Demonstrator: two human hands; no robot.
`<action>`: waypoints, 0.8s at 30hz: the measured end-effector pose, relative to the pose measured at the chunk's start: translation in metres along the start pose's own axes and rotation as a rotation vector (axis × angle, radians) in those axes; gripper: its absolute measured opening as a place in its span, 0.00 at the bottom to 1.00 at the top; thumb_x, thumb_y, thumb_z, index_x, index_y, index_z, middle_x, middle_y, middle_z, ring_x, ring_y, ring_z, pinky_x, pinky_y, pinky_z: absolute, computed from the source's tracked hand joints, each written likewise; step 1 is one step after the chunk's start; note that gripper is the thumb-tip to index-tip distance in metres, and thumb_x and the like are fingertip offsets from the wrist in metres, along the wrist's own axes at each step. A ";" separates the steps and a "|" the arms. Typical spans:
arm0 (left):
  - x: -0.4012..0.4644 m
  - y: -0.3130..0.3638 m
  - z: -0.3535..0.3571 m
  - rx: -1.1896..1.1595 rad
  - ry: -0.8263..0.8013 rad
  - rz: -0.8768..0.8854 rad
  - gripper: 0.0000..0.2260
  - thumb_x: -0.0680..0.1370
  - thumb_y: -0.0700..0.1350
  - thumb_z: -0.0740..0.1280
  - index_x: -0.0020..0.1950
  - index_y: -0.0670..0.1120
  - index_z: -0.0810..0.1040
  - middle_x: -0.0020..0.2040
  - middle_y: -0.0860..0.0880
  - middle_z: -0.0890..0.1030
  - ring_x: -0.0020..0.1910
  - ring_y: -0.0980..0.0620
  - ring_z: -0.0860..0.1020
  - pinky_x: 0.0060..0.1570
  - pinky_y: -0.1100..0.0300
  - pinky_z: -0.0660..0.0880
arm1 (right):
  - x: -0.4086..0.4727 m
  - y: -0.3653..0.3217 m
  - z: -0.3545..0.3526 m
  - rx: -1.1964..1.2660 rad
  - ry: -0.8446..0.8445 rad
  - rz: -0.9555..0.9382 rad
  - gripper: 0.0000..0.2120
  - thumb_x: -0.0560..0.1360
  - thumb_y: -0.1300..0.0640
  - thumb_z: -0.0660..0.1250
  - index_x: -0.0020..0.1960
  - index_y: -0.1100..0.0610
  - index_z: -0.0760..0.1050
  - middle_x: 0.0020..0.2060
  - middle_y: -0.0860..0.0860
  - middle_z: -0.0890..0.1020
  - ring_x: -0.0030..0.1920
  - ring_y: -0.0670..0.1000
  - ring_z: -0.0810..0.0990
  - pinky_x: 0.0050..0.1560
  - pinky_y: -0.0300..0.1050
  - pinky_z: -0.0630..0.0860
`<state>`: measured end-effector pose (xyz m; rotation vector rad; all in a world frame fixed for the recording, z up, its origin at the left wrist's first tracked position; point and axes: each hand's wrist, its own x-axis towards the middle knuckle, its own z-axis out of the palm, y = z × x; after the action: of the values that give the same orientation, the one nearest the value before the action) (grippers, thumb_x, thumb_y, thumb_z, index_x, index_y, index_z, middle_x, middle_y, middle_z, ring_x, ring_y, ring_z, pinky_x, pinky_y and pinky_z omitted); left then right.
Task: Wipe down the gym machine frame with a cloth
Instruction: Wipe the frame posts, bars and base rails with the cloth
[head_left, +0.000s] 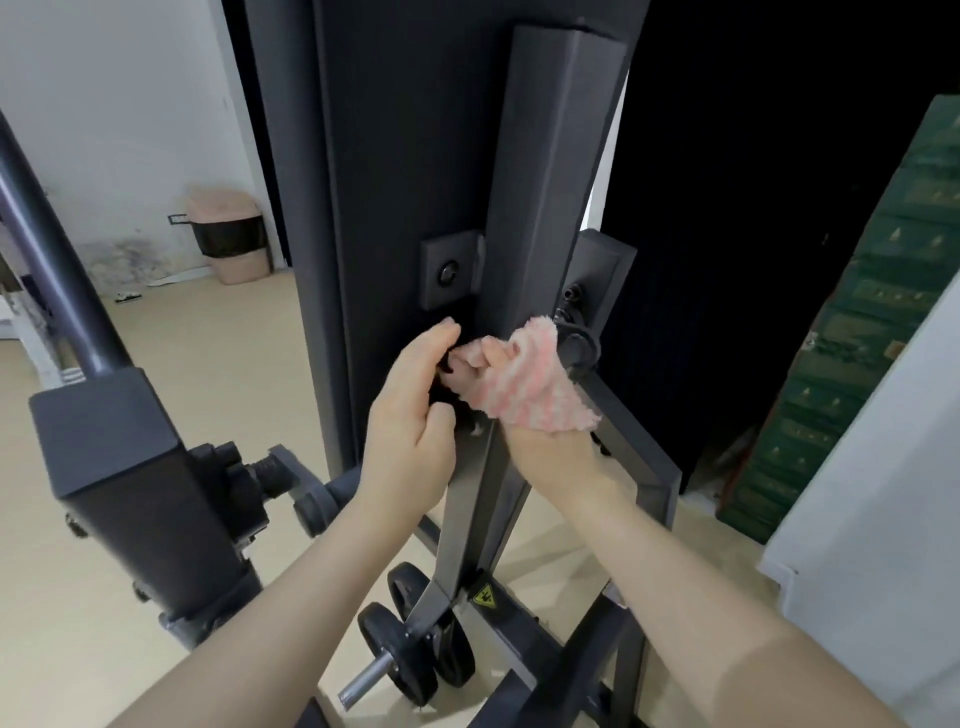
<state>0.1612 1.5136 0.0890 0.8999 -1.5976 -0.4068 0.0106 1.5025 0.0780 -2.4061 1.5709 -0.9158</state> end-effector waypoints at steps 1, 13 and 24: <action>-0.005 -0.004 -0.004 0.050 -0.002 -0.010 0.30 0.68 0.32 0.52 0.69 0.43 0.69 0.68 0.54 0.68 0.69 0.63 0.64 0.69 0.66 0.61 | -0.011 0.004 0.000 -0.010 -0.079 0.092 0.16 0.80 0.52 0.63 0.67 0.51 0.66 0.39 0.42 0.68 0.54 0.48 0.77 0.44 0.24 0.68; -0.015 -0.006 0.004 0.061 -0.229 -0.089 0.24 0.74 0.39 0.54 0.69 0.53 0.65 0.68 0.58 0.68 0.68 0.66 0.64 0.69 0.64 0.62 | -0.022 0.026 0.015 -0.065 0.026 -0.335 0.15 0.71 0.72 0.60 0.53 0.61 0.79 0.47 0.56 0.82 0.48 0.52 0.81 0.51 0.47 0.79; -0.019 -0.004 0.010 0.007 -0.508 -0.269 0.12 0.73 0.48 0.71 0.56 0.55 0.77 0.46 0.55 0.82 0.44 0.53 0.81 0.44 0.54 0.80 | -0.044 0.024 -0.026 0.215 0.233 -0.204 0.09 0.72 0.62 0.65 0.50 0.58 0.80 0.56 0.42 0.73 0.56 0.40 0.75 0.56 0.31 0.72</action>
<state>0.1531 1.5227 0.0706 1.0772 -1.9390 -0.8738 -0.0348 1.5349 0.0706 -2.4069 1.2286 -1.3710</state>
